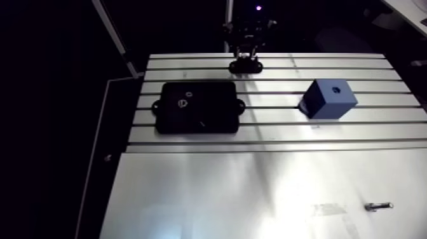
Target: Pick up the M10 bolt and insert it into the hex recess until seated.
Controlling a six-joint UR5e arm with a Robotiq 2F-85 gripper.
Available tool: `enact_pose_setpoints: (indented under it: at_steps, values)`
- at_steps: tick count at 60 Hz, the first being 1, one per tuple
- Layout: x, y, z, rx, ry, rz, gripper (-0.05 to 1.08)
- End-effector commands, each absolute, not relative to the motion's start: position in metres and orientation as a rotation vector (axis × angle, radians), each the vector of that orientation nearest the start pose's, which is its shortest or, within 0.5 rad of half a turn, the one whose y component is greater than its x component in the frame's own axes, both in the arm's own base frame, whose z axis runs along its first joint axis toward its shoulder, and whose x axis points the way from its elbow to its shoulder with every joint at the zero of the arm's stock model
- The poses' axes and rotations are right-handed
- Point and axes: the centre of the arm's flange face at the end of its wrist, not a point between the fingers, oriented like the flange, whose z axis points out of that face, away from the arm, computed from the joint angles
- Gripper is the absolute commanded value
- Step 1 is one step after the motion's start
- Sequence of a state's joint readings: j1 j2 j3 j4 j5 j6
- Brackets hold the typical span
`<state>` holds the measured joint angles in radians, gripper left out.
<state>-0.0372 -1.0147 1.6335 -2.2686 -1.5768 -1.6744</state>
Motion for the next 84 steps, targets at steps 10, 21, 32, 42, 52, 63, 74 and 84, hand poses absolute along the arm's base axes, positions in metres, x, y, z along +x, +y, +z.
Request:
enact_pose_setpoints:
  at_steps: [10,21,32,42,52,63,74,84]
  values:
    - [-0.6560,-0.1084,0.2029,-0.107,3.217,0.020,0.61]
    - [-0.6559,-0.1087,0.2028,-0.107,3.217,0.017,0.63]
    - [-0.6572,-0.1081,0.2023,-0.105,3.217,0.013,0.65]
    - [-0.6577,-0.1082,0.2028,-0.105,3.219,0.010,0.67]
    - [-0.6573,-0.1080,0.2022,-0.105,3.217,0.013,0.67]
    - [-0.6578,-0.1078,0.1988,-0.107,3.211,0.014,0.67]
    - [-0.6574,-0.1078,0.1981,-0.107,3.211,0.015,0.68]
    - [-0.6574,-0.1076,0.1981,-0.107,3.211,0.017,0.69]
